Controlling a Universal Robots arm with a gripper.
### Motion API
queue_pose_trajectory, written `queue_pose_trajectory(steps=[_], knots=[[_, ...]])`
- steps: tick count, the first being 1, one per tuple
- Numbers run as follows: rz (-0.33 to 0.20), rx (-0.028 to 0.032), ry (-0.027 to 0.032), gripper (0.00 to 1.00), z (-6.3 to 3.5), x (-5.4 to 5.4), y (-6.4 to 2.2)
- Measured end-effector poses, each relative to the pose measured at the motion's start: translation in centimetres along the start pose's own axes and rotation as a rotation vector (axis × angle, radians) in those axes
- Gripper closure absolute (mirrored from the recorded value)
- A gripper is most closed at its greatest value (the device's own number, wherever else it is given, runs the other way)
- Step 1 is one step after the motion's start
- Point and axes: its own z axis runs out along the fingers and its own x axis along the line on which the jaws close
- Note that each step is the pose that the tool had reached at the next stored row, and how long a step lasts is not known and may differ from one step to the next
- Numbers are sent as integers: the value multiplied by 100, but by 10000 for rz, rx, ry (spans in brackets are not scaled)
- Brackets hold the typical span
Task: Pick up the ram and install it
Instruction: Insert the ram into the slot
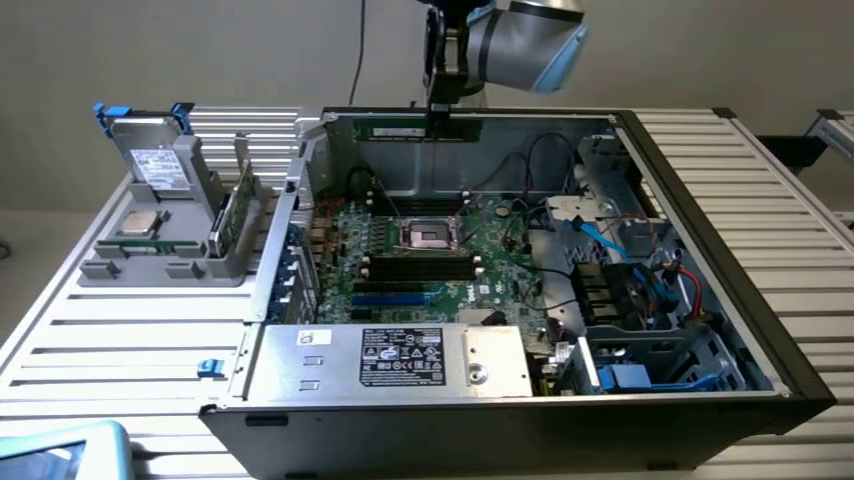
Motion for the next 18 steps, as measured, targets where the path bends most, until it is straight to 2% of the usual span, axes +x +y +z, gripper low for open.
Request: queue_pose_trajectory(steps=[5,7,10,14,16,18], knots=[[-1,31,17,87,75,3,-3],[1,34,41,87,102,3,-4],[3,41,123,87,135,5,-5],[10,49,293,87,169,6,-7],[10,52,340,87,192,7,-9],[11,54,350,87,227,8,-11]])
